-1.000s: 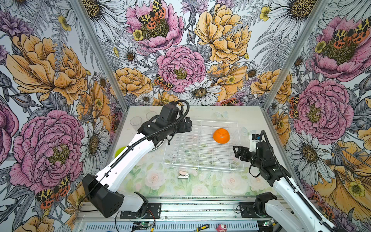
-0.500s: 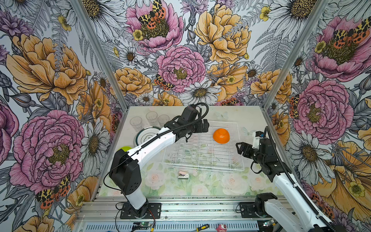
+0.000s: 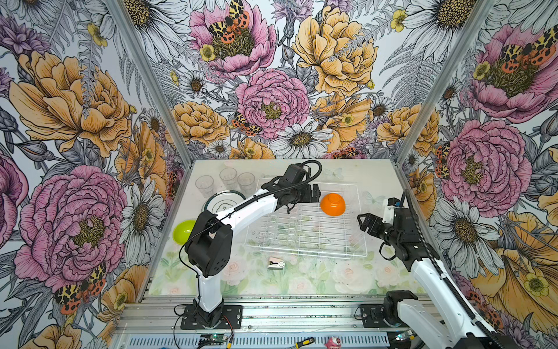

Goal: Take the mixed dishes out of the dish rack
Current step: 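Move the left gripper back over the rack to the orange bowl, then close the left gripper on the orange bowl rim and lift it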

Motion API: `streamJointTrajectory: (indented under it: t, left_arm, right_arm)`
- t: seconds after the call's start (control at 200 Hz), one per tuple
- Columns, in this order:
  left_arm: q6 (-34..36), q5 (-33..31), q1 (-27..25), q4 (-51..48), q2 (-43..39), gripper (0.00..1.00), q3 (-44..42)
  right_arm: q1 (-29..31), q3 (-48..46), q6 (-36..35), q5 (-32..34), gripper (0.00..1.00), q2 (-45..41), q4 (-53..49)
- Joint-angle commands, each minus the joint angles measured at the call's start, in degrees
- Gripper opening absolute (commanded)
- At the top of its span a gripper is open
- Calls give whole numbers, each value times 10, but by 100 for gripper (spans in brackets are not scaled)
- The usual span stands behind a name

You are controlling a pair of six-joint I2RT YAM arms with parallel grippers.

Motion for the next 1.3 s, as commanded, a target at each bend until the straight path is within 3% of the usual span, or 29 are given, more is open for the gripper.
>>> streamJointTrajectory:
  t: [0.0,0.721,1.291]
  left_arm:
    - [-5,18,-5,17,16,99,22]
    - [-59,69,-18,50,156,93,109]
    - [-119,95,-15,142,213,99,112]
  right_arm:
    - [-6,-6,8,-15,88,7,7]
    - [-10,-17,32,-35,87,3,9]
    - [-10,-27,40,-35,87,2,12]
